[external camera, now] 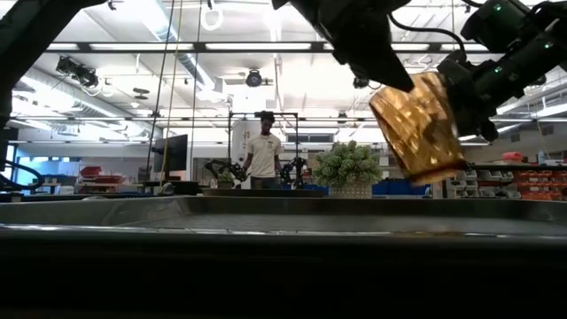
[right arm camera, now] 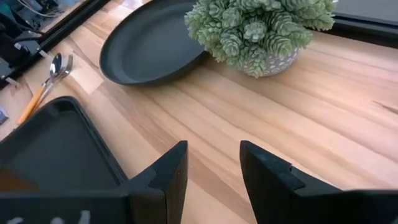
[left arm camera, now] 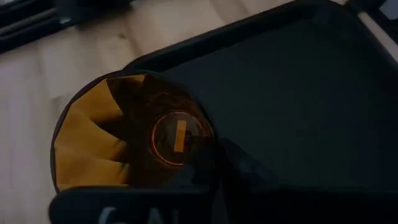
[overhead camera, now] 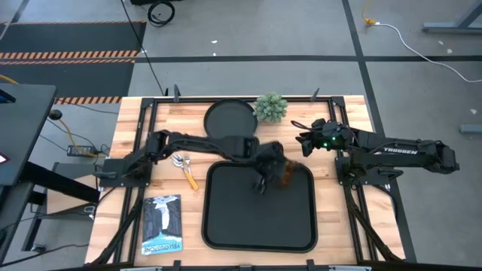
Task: Pick and place plate/cup/fork/spoon on tray
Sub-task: Put the gold orange cup on the black tray
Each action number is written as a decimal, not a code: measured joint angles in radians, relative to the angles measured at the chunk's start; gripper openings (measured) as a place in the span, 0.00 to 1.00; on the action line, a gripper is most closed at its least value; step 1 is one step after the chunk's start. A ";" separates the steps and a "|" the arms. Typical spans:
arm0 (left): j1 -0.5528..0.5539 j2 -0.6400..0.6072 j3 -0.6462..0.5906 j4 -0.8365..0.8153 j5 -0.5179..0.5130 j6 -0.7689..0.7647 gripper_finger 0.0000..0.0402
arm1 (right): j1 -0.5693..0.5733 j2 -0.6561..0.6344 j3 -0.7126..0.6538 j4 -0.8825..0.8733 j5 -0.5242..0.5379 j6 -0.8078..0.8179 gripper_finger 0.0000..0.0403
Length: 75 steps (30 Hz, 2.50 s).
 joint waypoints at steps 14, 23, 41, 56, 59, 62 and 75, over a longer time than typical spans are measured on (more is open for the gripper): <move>-0.071 0.032 -0.001 -0.026 -0.077 0.008 0.05 | 0.000 0.000 0.000 0.025 0.000 -0.002 0.38; -0.072 0.038 -0.001 -0.037 -0.076 0.015 0.06 | 0.000 0.000 0.000 0.031 0.000 0.000 0.38; -0.072 0.038 -0.001 -0.021 -0.077 0.072 0.26 | 0.000 0.000 0.000 0.030 0.000 -0.003 0.38; -0.107 0.038 0.000 0.023 -0.209 0.259 0.34 | 0.000 0.000 0.000 0.029 0.000 -0.003 0.38; -0.118 0.037 0.000 0.023 -0.226 0.279 0.34 | 0.000 0.000 0.000 0.029 0.000 -0.003 0.38; -0.125 0.027 0.011 0.008 -0.261 0.275 0.34 | 0.000 0.000 0.000 0.029 0.000 -0.003 0.38; -0.101 -0.089 -0.014 -0.134 -0.284 0.091 0.34 | 0.000 0.000 0.000 0.023 0.000 -0.004 0.38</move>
